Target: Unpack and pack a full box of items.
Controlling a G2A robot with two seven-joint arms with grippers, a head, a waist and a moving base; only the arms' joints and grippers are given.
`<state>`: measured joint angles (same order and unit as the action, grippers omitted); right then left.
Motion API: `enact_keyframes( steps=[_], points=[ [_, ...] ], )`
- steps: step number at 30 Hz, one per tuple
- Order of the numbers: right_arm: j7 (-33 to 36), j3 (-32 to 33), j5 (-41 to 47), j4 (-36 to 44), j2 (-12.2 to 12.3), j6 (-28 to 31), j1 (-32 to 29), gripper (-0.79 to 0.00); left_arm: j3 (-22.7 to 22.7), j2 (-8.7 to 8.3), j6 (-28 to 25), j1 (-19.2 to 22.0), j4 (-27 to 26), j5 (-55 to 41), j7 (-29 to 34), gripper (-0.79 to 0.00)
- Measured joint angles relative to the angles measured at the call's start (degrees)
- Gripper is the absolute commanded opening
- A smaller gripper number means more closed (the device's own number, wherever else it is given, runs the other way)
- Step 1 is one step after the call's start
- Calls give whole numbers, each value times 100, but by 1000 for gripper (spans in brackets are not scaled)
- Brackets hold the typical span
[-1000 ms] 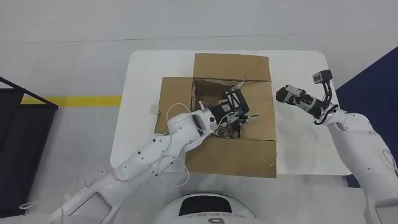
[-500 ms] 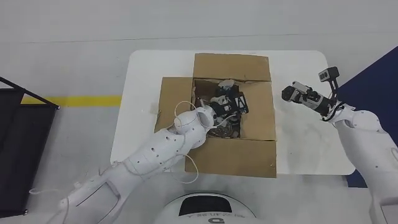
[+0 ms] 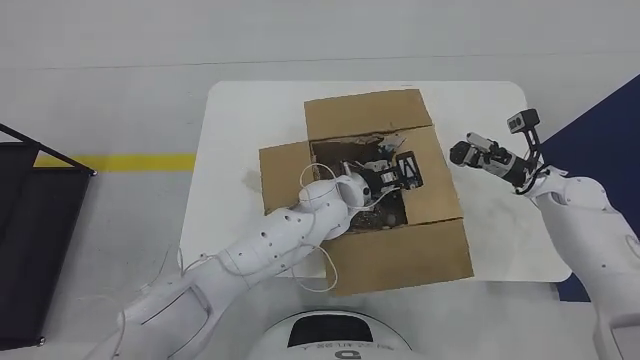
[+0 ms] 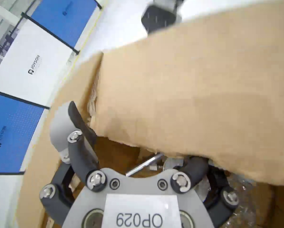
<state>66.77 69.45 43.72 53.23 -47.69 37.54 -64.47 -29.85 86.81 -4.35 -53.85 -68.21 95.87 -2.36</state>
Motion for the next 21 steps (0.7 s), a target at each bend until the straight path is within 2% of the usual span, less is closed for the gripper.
enact_keyframes(
  steps=[5,12,15,19,21],
  points=[
    [126,25,248,53,23,-125,-63,0,-157,47,273,-48,-221,-109,-667,0],
    [708,505,1077,174,85,-707,-299,0,-96,246,613,75,-147,-110,-426,0],
    [709,945,1266,-2,123,-707,-473,0,27,378,677,184,22,-99,-358,0],
    [500,2017,1646,-116,242,-496,-1070,0,228,607,740,374,333,-138,-224,0],
    [497,2473,1778,-71,263,-494,-1343,0,276,668,759,421,427,-154,-194,0]
  ],
)
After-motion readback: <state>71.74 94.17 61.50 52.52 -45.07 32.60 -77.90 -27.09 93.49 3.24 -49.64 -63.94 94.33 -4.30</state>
